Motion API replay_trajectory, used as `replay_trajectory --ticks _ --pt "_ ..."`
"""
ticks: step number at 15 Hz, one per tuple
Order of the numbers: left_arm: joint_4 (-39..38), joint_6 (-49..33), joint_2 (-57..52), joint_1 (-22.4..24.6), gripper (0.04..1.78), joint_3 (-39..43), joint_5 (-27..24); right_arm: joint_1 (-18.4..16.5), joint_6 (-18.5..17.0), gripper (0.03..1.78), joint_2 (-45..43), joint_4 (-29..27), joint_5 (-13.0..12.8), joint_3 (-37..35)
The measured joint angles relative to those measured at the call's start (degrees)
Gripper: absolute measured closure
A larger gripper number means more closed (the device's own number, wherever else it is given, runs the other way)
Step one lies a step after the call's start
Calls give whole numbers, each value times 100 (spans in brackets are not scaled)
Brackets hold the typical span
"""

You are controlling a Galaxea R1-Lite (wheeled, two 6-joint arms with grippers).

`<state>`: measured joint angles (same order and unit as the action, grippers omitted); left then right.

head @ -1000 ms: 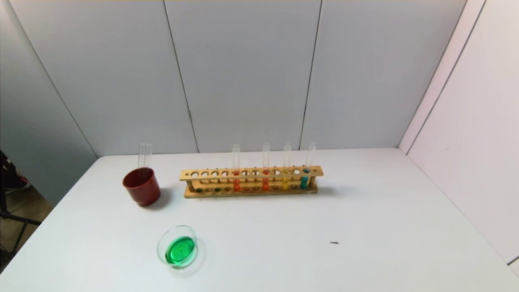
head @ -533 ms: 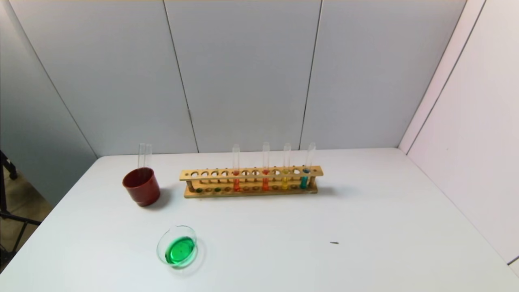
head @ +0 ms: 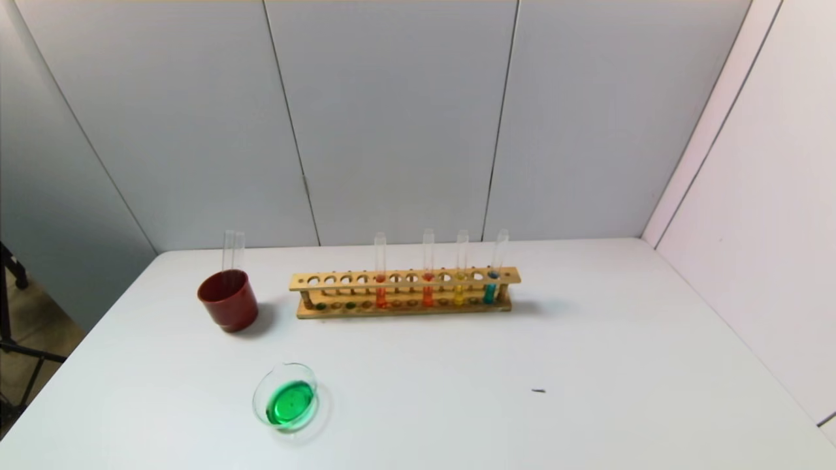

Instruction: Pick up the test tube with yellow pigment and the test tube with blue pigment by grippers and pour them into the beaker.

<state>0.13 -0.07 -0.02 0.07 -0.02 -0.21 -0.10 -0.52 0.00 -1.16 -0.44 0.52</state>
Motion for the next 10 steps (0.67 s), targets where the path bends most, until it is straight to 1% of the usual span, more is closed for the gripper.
replay_trajectory --ticks 6,10 --pt "2 5 -2 0 7 2 2 2 -2 11 0 1 -2 -1" --pt "2 7 0 0 7 2 2 0 0 11 0 137 9 -45"
